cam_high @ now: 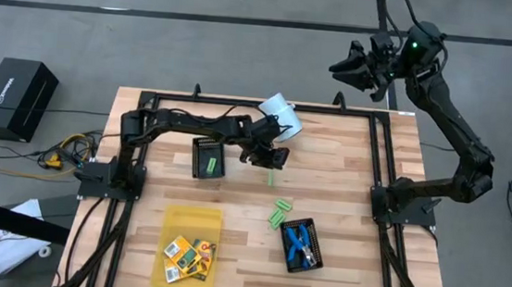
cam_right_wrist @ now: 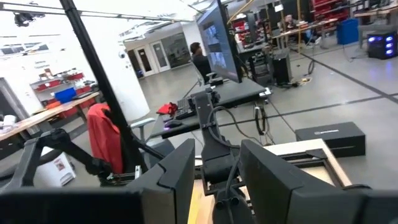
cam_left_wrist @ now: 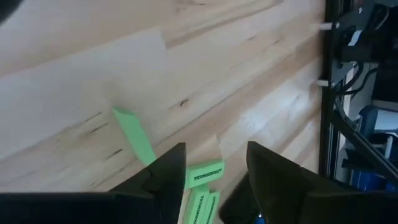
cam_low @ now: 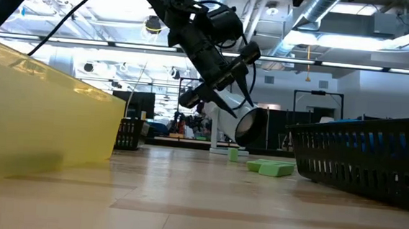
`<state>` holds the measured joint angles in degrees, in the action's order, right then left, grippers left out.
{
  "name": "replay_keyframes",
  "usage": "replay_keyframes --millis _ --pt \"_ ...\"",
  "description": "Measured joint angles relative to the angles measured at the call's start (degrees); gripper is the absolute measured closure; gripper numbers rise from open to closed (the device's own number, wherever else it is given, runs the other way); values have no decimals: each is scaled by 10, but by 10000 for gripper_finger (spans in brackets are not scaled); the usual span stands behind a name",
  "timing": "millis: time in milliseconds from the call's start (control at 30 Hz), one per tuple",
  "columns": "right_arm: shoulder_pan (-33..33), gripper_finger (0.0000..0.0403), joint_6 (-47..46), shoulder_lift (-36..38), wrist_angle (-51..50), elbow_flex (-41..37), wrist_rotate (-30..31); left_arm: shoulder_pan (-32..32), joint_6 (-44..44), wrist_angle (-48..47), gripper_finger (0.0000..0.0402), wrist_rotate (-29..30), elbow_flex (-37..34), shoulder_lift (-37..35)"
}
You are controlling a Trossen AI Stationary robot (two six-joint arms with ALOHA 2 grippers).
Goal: Pick & Place School Supplies
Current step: Put the green eraser into the top black bin
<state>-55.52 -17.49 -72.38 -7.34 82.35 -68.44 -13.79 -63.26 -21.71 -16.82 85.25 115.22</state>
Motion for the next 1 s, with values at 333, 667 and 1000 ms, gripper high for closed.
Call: replay_keyframes --millis 333,667,1000 --pt "15 280 -14 5 -15 0 -22 7 13 37 265 1 0 -31" --pt "94 280 -33 -1 -94 0 28 13 36 31 266 19 -34 -118" --pt "195 280 16 -11 -247 0 237 -22 178 -2 266 138 -127 -327"
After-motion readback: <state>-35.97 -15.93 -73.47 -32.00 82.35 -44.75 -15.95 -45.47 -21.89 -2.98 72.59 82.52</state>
